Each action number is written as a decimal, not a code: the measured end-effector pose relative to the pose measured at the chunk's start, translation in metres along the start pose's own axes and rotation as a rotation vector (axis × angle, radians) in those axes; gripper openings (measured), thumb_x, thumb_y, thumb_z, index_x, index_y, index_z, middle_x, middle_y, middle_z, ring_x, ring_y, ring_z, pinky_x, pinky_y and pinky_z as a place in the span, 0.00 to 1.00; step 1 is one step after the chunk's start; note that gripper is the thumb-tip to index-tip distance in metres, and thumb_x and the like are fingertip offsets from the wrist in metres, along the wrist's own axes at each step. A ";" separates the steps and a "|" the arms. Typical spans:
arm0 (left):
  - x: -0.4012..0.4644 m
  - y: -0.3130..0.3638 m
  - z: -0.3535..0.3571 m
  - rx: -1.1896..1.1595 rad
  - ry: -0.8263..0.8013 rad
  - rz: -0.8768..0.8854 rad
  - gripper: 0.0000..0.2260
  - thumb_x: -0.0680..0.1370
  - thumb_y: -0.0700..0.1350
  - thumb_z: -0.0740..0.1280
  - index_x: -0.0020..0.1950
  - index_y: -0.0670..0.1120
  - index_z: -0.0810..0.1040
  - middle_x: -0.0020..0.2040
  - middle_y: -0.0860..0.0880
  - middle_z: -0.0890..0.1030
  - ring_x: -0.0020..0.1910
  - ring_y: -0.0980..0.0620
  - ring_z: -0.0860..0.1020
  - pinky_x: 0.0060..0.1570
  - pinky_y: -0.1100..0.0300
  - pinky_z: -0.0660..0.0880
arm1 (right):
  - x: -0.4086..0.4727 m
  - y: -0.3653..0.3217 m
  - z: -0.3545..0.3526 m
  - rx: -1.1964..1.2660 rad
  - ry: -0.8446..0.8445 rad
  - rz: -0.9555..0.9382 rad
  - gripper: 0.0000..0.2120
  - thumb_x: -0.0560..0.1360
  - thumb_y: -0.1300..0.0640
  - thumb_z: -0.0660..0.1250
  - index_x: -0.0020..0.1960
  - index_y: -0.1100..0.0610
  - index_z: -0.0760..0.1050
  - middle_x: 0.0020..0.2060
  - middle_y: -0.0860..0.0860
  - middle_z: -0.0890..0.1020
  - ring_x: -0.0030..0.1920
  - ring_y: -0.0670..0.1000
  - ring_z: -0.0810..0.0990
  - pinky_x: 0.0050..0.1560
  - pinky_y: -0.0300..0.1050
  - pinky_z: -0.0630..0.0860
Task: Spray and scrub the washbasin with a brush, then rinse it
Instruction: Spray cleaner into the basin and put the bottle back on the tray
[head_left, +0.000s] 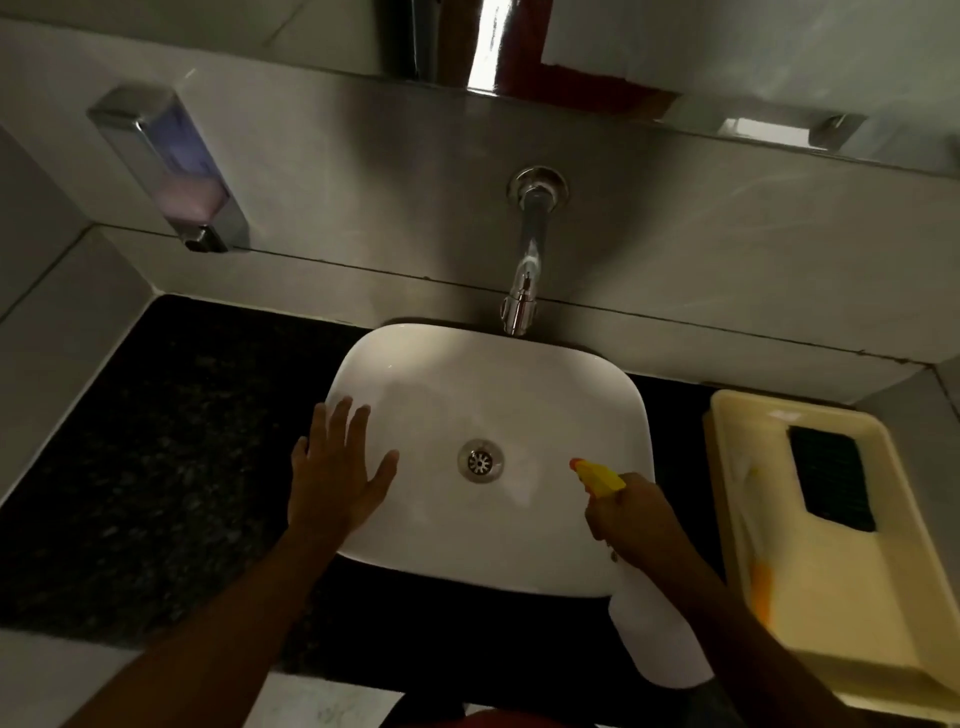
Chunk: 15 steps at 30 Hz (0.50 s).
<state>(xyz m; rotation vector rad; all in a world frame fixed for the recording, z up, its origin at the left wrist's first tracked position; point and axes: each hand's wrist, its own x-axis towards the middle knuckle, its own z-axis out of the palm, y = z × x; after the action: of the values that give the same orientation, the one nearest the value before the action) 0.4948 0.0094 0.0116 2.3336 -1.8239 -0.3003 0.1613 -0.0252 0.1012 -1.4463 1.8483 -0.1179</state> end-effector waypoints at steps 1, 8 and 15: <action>0.000 0.000 -0.001 -0.046 0.016 -0.010 0.35 0.76 0.67 0.54 0.76 0.46 0.63 0.79 0.41 0.62 0.79 0.36 0.58 0.67 0.30 0.68 | 0.000 -0.002 0.001 -0.016 -0.005 -0.010 0.18 0.68 0.62 0.65 0.53 0.49 0.83 0.29 0.52 0.80 0.30 0.53 0.79 0.30 0.44 0.78; -0.001 -0.002 -0.003 -0.141 0.045 -0.024 0.36 0.75 0.69 0.54 0.74 0.46 0.63 0.79 0.41 0.64 0.79 0.37 0.59 0.68 0.32 0.68 | 0.008 -0.012 0.005 0.077 0.046 -0.040 0.10 0.74 0.57 0.68 0.34 0.52 0.80 0.36 0.59 0.84 0.36 0.58 0.84 0.44 0.54 0.83; -0.001 -0.002 -0.003 -0.170 0.057 -0.039 0.35 0.76 0.68 0.55 0.74 0.46 0.63 0.79 0.42 0.64 0.79 0.38 0.59 0.69 0.35 0.68 | 0.006 -0.029 0.020 -0.077 -0.040 -0.096 0.14 0.73 0.46 0.62 0.52 0.49 0.82 0.35 0.52 0.84 0.35 0.54 0.82 0.38 0.47 0.80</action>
<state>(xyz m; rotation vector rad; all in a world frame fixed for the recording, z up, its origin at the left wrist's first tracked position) 0.4972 0.0113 0.0141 2.2406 -1.6599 -0.3743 0.1962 -0.0331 0.0993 -1.5793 1.7689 -0.0654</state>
